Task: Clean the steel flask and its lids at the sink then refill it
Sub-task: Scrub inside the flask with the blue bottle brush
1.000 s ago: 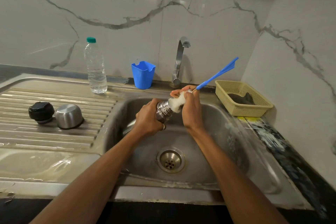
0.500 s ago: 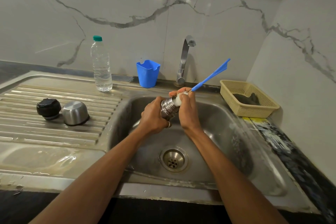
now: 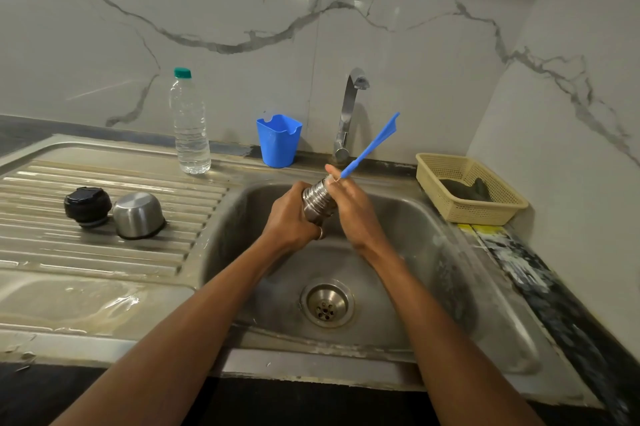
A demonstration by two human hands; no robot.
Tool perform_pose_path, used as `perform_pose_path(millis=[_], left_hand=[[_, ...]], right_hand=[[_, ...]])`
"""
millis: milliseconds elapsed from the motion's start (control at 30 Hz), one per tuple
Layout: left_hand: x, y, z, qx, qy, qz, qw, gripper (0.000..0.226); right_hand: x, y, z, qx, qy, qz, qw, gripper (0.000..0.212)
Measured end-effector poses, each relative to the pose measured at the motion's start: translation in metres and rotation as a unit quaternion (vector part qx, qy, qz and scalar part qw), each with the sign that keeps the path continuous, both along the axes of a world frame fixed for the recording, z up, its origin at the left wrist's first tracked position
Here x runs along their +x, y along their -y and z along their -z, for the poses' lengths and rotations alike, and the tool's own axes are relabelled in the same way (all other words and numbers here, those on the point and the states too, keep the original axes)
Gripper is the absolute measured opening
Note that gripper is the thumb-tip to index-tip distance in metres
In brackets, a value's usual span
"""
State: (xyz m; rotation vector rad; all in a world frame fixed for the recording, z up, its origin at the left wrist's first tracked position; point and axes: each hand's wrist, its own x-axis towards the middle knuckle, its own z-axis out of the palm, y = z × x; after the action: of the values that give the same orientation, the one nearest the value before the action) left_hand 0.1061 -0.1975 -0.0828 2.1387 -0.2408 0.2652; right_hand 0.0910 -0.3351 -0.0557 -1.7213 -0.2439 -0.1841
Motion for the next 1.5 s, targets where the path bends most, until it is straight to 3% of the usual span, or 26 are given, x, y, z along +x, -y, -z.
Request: perform_pose_path(millis=[133, 333, 633, 767, 833, 900, 967, 1033, 1133, 1200, 1333, 1500], left_hand=[[0.001, -0.003, 0.0, 0.01, -0.011, 0.0, 1.0, 0.066], [0.001, 0.0, 0.003, 0.033, -0.015, 0.04, 0.999, 0.074], [-0.001, 0.003, -0.001, 0.004, 0.036, 0.028, 0.999, 0.068], [-0.002, 0.007, -0.001, 0.042, 0.097, 0.035, 0.994, 0.072], [-0.003, 0.006, 0.0, 0.067, 0.143, 0.031, 0.987, 0.068], [-0.003, 0.006, 0.001, 0.078, 0.181, 0.022, 0.98, 0.065], [-0.003, 0.007, 0.001, 0.085, 0.2, 0.014, 0.976, 0.064], [-0.003, 0.008, 0.002, 0.104, 0.209, 0.015, 0.972, 0.067], [-0.004, 0.009, 0.003, 0.144, 0.219, 0.006, 0.965, 0.071], [-0.006, 0.009, 0.004, 0.176, 0.226, -0.009, 0.958, 0.071], [-0.009, 0.009, 0.004, 0.245, 0.256, -0.014, 0.935, 0.072], [-0.009, 0.012, 0.004, 0.291, 0.267, 0.002, 0.919, 0.07]], right_hand=[[-0.001, 0.018, -0.017, 0.033, 0.082, 0.109, 0.99, 0.021], [-0.001, 0.034, -0.027, 0.137, 0.072, 0.048, 0.987, 0.031], [-0.018, 0.038, -0.042, 0.046, 0.045, 0.018, 0.998, 0.013], [-0.041, 0.057, -0.07, 0.027, 0.065, 0.02, 0.997, 0.021], [-0.052, 0.068, -0.081, 0.01, 0.095, 0.073, 0.993, 0.013], [-0.063, 0.078, -0.093, -0.07, 0.155, 0.206, 0.964, 0.011], [-0.074, 0.08, -0.104, -0.198, 0.234, 0.306, 0.901, 0.018], [-0.083, 0.066, -0.112, -0.328, 0.275, 0.285, 0.857, 0.02], [-0.086, 0.035, -0.102, -0.576, 0.223, 0.17, 0.768, 0.02], [-0.082, 0.018, -0.081, -0.65, 0.182, 0.129, 0.726, 0.031], [-0.065, 0.009, -0.042, -0.688, 0.16, 0.128, 0.696, 0.054], [-0.049, 0.017, -0.016, -0.657, 0.147, 0.149, 0.724, 0.066]])
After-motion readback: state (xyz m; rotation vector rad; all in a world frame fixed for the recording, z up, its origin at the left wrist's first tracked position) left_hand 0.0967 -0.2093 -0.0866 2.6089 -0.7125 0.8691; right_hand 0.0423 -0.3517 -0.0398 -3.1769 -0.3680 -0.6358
